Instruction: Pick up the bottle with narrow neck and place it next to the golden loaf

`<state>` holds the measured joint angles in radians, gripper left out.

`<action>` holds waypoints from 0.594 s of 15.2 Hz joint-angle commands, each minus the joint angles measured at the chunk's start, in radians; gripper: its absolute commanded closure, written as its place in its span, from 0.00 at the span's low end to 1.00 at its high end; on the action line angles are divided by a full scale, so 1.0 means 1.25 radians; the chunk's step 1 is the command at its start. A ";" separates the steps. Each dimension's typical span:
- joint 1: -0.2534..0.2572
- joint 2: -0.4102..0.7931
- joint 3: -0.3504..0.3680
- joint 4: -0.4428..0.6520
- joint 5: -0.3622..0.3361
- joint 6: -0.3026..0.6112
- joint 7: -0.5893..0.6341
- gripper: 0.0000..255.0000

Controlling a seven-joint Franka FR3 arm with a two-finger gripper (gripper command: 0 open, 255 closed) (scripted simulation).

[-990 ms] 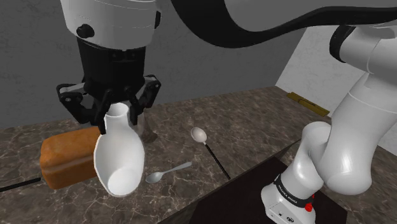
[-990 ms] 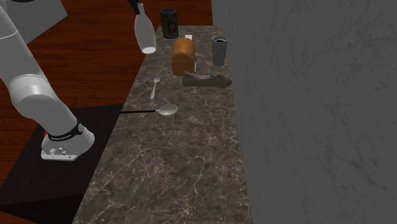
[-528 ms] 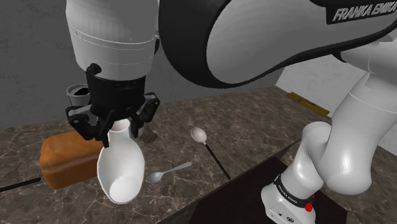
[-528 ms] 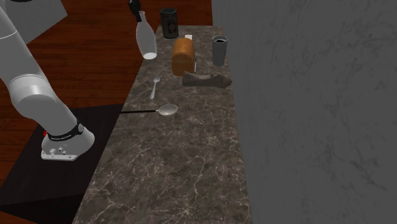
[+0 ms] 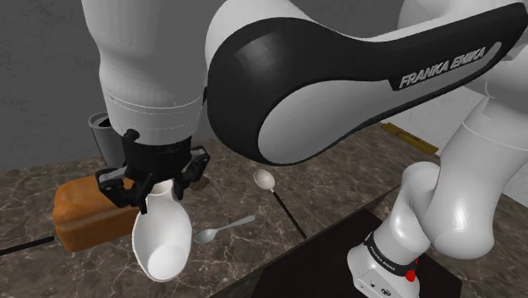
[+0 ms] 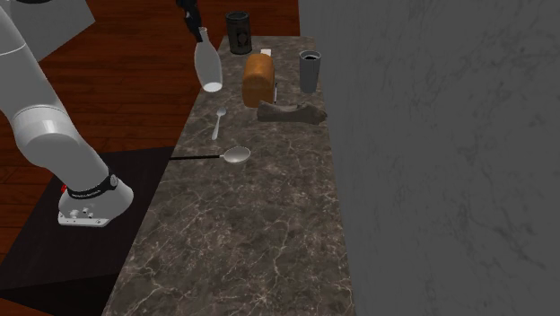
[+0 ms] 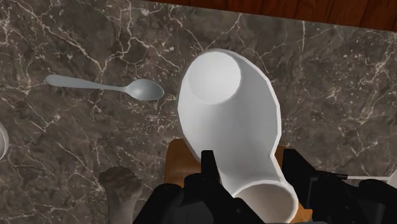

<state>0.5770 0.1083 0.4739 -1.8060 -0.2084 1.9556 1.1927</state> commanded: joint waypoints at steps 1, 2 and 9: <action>0.000 0.002 -0.001 -0.019 -0.003 0.022 0.004 1.00; 0.000 0.005 -0.001 -0.027 -0.005 0.032 0.007 1.00; 0.001 0.025 -0.004 -0.078 -0.023 0.098 0.025 1.00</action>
<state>0.5768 0.1317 0.4697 -1.8998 -0.2312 2.0676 1.2191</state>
